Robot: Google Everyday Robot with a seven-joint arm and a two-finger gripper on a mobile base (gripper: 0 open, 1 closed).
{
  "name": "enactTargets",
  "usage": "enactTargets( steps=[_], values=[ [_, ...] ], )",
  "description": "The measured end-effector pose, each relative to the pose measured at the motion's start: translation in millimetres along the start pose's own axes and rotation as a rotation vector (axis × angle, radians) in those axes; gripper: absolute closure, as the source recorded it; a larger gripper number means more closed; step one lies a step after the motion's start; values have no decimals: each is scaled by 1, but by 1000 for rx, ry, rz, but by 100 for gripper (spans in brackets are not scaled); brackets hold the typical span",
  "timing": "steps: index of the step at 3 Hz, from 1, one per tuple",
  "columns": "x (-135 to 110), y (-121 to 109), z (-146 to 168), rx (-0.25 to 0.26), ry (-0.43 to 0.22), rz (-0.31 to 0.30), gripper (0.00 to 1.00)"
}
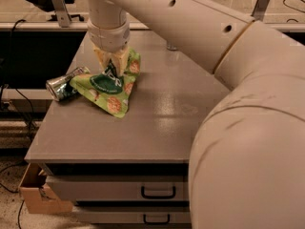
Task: Move green rice chip bag near green can
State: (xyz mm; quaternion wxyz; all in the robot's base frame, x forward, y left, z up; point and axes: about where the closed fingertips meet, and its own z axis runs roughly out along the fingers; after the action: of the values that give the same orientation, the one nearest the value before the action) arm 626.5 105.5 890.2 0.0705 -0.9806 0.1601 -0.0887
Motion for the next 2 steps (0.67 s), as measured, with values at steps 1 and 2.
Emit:
enactTargets(
  steps=[1,2],
  values=[
    [1,-2,2,7,2,-1,36],
    [1,-4,4,12,4,-1,13]
  ],
)
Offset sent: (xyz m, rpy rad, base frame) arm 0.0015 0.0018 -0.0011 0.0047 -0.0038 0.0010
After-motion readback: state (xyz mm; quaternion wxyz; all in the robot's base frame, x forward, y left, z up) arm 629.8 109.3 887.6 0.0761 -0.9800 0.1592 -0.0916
